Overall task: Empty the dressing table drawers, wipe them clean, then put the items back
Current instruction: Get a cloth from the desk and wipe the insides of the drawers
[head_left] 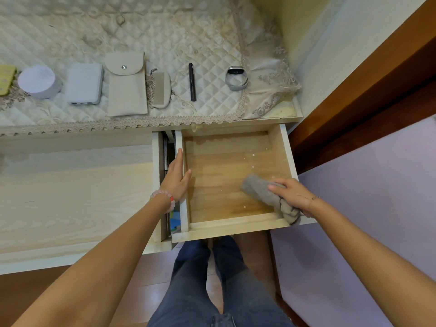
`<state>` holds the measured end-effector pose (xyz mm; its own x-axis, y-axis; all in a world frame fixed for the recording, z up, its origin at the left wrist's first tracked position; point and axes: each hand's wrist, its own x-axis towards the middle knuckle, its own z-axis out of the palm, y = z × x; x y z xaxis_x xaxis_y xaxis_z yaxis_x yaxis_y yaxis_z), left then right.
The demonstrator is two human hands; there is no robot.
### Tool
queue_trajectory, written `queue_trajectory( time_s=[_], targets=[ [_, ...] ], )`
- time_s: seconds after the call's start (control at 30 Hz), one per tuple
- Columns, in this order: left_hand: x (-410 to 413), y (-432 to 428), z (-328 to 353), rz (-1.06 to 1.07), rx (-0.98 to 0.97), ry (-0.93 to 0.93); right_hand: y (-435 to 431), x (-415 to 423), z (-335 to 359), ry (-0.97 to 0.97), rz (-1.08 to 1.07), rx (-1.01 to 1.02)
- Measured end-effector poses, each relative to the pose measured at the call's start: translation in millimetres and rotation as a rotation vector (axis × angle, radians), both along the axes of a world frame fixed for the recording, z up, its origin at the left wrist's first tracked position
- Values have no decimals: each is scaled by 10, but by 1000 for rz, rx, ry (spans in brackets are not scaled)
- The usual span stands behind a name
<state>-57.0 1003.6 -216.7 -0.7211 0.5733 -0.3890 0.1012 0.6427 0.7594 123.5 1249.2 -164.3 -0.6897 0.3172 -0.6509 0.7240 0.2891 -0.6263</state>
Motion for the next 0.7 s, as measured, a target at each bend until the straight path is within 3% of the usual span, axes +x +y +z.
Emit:
queue_trajectory(
  time_s=[0.2,0.4,0.7],
  targets=[
    [0,48,425,-5,-96,276,-22,-142,281,289,-386,-56],
    [-26,17,1034,-107,-49,725,-152,-287,600,476,-436,-22],
    [-50,-92,1559,-153,-141,949,-284,-409,925,626,-435,5]
  ],
)
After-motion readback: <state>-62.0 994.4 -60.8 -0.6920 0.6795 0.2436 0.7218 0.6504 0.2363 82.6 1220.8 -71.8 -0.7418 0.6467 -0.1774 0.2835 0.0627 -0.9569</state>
